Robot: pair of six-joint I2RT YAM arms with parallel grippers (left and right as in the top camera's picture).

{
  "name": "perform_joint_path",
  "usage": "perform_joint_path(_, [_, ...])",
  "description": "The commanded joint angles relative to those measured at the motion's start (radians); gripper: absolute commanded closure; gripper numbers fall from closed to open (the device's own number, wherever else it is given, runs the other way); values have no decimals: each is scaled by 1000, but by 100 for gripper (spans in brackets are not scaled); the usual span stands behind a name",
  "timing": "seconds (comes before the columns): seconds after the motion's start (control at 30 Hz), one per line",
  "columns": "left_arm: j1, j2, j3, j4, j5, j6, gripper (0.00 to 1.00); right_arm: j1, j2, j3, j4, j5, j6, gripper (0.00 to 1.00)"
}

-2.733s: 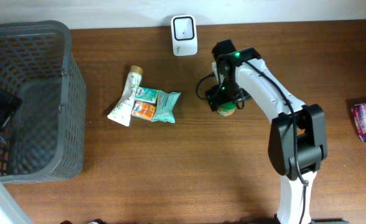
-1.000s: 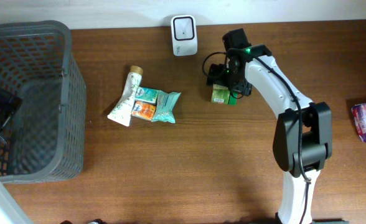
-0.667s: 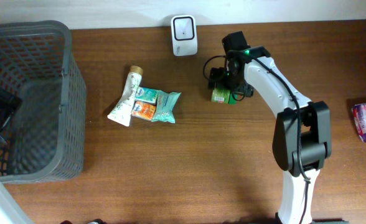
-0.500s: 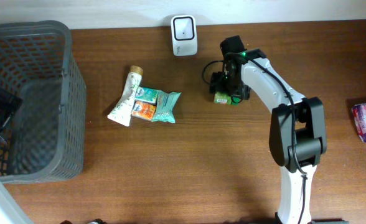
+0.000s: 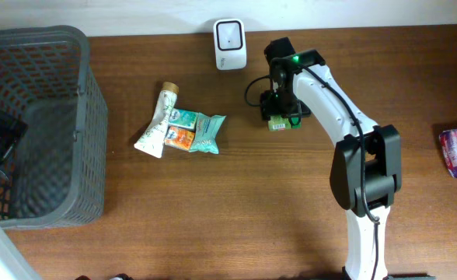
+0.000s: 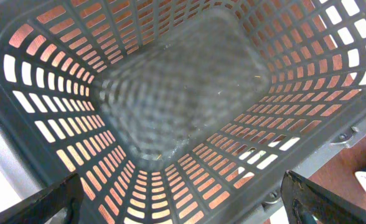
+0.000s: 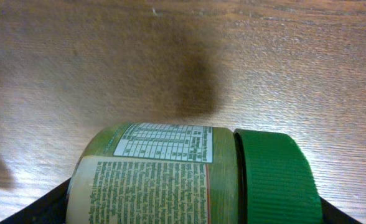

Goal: Scan the item barcode

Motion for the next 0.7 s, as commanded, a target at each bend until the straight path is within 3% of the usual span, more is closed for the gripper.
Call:
perform_joint_path(0.0, [6, 0, 2, -2, 0, -3, 1, 5, 0, 11, -56, 301, 68, 28])
perform_joint_path(0.07, [6, 0, 2, -2, 0, -3, 1, 5, 2, 5, -95, 496, 136, 29])
perform_joint_path(0.17, [6, 0, 2, -2, 0, -3, 1, 5, 36, -44, -93, 605, 157, 26])
perform_joint_path(0.27, [6, 0, 2, -2, 0, -3, 1, 6, 73, -61, -92, 526, 157, 18])
perform_joint_path(0.3, [6, 0, 2, -2, 0, -3, 1, 6, 75, -61, -90, 490, 156, 12])
perform_joint_path(0.33, [6, 0, 2, -2, 0, -3, 1, 6, 75, -61, -90, 465, 156, 0])
perform_joint_path(0.6, [6, 0, 2, -2, 0, -3, 1, 27, 72, 24, -190, 431, 173, 4])
perform_joint_path(0.67, [6, 0, 2, -2, 0, -3, 1, 5, 71, 154, -269, 295, 179, 1])
